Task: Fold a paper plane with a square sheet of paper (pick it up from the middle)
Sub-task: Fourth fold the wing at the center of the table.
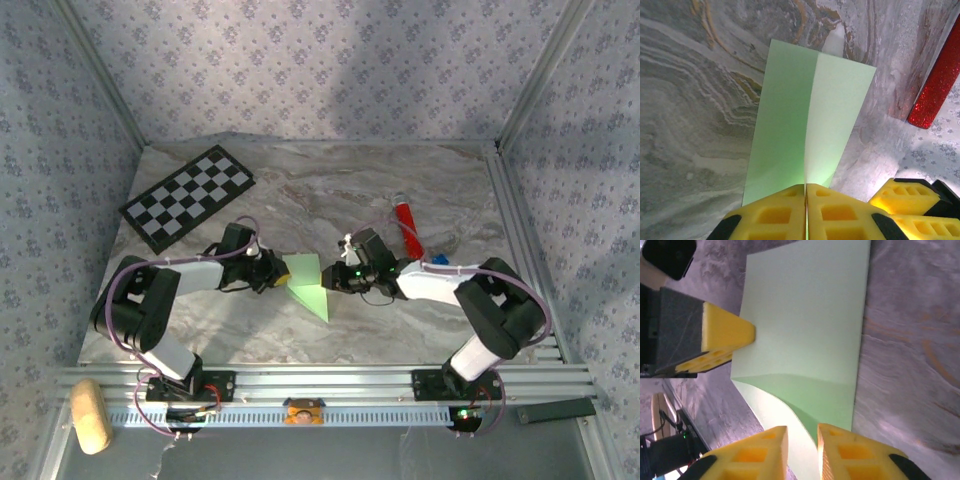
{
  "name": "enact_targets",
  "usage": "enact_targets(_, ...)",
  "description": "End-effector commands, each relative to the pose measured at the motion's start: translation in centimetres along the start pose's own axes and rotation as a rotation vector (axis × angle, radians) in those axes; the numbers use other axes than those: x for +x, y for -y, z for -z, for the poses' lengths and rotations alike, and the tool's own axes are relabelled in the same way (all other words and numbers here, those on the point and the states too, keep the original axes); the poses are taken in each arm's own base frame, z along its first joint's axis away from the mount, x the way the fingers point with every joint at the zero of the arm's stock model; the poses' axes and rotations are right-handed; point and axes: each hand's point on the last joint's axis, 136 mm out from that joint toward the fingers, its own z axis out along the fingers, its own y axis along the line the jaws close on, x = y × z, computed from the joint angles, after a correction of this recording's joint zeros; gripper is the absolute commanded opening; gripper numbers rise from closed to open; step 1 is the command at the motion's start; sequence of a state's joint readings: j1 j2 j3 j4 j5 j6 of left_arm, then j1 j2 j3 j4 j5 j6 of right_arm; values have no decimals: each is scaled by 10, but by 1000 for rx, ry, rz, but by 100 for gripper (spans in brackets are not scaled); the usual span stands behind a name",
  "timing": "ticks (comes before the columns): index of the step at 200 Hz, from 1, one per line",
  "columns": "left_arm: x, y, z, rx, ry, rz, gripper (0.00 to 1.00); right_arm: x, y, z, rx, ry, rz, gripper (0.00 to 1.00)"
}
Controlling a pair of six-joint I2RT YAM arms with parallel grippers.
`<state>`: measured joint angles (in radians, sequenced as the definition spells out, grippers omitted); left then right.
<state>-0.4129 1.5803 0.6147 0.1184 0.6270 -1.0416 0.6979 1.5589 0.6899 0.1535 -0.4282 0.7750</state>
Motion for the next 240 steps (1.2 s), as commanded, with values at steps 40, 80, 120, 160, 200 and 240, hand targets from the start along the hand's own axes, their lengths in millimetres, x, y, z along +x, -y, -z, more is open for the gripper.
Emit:
enact_targets(40,-1,29,-9,-16,108,-14,2,-11,47,57,406,163,65,54)
enact_targets(80,4,40,-9,-15,132,-32,3,-15,59,88,473,288,64,62)
enact_targets(120,6,38,-9,-22,157,-18,4,-20,51,108,629,400,251,60)
enact_targets(160,4,39,-5,-28,180,-12,5,-4,-1,90,588,435,735,59)
enact_targets(200,6,40,-8,-23,162,-6,5,6,1,78,551,397,794,58)
enact_targets(240,6,39,-5,-42,163,-12,5,13,3,73,550,349,888,56)
